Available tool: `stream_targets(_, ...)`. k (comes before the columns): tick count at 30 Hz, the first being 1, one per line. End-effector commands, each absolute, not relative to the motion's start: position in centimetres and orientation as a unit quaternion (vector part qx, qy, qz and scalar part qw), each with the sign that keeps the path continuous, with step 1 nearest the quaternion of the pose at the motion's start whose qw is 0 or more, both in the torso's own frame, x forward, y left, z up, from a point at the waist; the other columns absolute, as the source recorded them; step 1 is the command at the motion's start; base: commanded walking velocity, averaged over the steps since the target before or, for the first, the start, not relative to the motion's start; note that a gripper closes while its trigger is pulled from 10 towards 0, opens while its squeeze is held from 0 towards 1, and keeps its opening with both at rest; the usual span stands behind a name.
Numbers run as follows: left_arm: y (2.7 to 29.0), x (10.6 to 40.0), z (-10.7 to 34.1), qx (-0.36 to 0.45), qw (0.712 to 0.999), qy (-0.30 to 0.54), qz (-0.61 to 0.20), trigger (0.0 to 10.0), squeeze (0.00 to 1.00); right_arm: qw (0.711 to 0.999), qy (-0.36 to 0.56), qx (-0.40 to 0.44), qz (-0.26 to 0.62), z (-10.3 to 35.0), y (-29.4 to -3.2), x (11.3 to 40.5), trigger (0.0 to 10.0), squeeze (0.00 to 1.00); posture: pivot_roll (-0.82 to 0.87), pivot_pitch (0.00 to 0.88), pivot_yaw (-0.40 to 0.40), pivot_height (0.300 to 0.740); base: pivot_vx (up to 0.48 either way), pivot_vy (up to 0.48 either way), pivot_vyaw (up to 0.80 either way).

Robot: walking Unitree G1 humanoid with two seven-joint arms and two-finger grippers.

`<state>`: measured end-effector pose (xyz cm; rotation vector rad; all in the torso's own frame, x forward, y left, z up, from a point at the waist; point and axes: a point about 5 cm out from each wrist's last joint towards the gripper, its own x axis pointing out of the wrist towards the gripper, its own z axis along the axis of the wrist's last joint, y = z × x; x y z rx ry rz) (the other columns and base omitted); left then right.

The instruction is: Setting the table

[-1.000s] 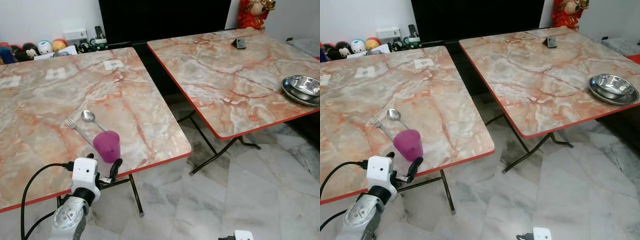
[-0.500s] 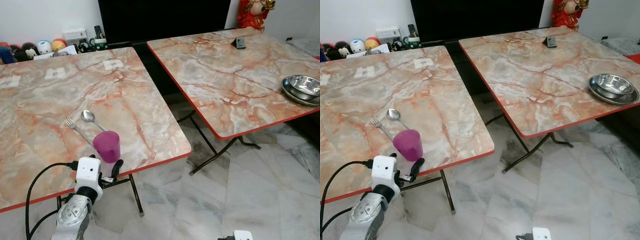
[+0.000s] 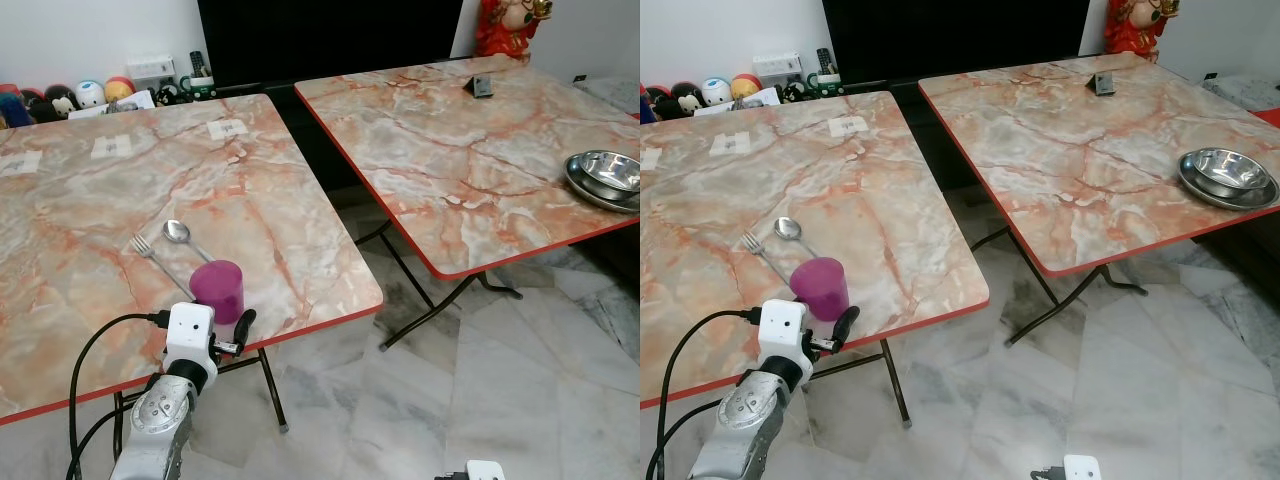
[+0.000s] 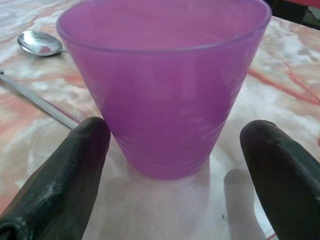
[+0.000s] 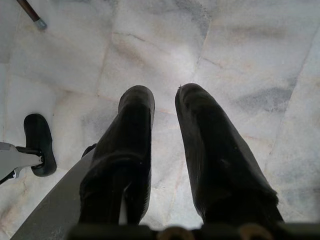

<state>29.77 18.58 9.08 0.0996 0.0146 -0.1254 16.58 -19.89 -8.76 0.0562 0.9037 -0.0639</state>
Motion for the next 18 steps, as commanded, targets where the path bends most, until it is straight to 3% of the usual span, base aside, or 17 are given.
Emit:
stream_targets(1,18.47,29.98,8.92,0.056,0.997,0.008,-0.06,10.0,0.0,0.893,0.447,0.028,-0.033,-9.01,-19.94,16.05,10.0,0.0,0.06,0.097,-0.018,0.74,0.0,0.0,0.0)
stream_targets(18,18.3,30.9,9.06,0.049,0.998,0.0,-0.028,10.0,0.0,0.894,0.447,0.027,-0.032,-9.0,-19.9,16.09,10.0,0.0,0.05,0.098,-0.018,0.74,0.0,0.0,0.0)
